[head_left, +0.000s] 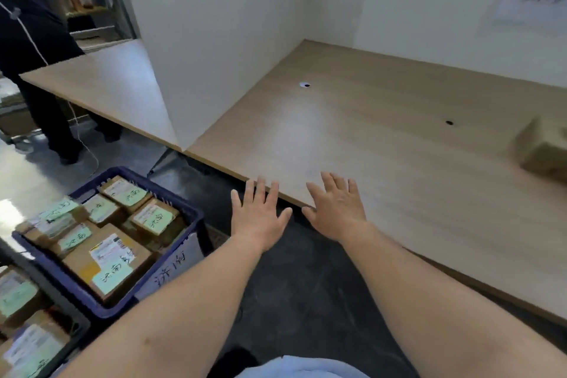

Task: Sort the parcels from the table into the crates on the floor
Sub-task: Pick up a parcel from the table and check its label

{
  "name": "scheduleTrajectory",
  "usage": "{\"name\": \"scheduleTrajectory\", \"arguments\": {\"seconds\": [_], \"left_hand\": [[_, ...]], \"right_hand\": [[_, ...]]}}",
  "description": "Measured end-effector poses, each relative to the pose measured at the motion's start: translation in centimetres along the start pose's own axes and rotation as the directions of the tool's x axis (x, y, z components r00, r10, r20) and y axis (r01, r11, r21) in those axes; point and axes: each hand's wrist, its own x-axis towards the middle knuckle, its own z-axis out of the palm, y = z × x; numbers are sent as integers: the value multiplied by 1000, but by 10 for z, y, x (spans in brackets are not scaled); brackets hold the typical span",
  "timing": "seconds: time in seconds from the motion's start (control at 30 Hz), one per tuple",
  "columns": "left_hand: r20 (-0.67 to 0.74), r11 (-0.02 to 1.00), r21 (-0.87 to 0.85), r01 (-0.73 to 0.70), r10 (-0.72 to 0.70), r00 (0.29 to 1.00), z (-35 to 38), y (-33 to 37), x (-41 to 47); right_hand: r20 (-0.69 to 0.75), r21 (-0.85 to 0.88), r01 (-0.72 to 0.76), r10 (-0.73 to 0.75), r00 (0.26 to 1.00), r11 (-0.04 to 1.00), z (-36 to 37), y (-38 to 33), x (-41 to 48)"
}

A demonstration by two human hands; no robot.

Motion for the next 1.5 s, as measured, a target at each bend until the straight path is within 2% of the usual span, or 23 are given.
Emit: {"name": "scheduleTrajectory", "arguments": {"seconds": [0.3, 0.47, 0.93, 1.23, 1.33, 1.5], "left_hand": [[64, 972, 85, -218, 213, 975, 15, 94, 63], [71, 937, 37, -348, 345, 936, 19, 162, 110], [95, 751, -21, -660, 659, 746, 20, 332, 219], [99, 656, -36, -754, 753, 651, 19, 450, 236], [105, 663, -32, -748, 746, 657, 17, 493, 247], [116, 697, -30, -717, 715, 690, 13, 563, 274]], "right_hand": [[18, 16, -245, 245, 969, 969, 19, 93, -6], [24, -14, -370, 370, 929, 929, 18, 155, 0], [2, -12, -700, 700, 714, 714, 4, 309, 12], [20, 38, -798, 798, 603, 602, 7, 418, -20], [28, 51, -813, 813, 582, 580, 5, 465, -24], [40, 110, -804, 805, 591, 585, 3, 549, -14]]}}
